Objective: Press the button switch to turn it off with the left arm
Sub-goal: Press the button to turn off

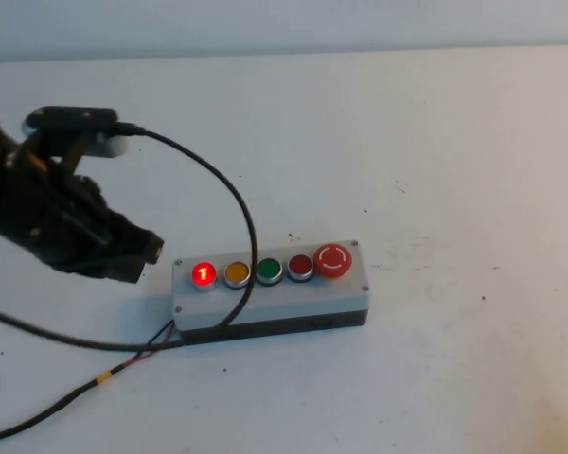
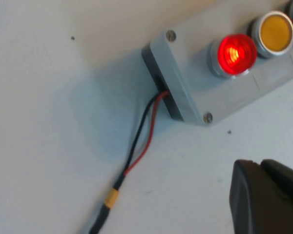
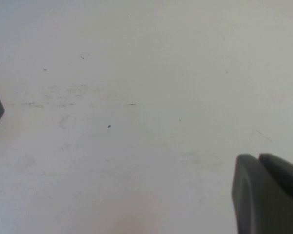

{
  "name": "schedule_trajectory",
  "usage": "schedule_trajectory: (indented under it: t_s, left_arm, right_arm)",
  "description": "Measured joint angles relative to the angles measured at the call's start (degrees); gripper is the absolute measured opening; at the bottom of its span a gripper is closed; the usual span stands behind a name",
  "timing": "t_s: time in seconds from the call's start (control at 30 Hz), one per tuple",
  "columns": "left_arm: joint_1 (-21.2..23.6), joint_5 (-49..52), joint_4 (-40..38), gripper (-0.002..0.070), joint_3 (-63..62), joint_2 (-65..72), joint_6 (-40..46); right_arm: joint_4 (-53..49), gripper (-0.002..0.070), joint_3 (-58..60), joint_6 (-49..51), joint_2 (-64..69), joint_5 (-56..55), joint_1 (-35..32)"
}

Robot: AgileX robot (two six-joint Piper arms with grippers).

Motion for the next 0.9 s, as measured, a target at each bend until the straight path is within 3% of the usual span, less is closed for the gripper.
schedule_trajectory:
  t_s: [0.3, 0.9]
  left_arm:
    - [-8.6, 5.8, 7.3, -0.0004, -14.6, 15.1, -1.3]
    - [-9.2, 7.0, 8.0, -0.0004, -20.0, 24.6, -1.6]
  right_arm:
    - [0.0, -0.0016, 0.0, 0.0, 0.0, 0.0, 0.0]
    - [0.0, -0.0016, 0.0, 0.0, 0.0, 0.0, 0.0]
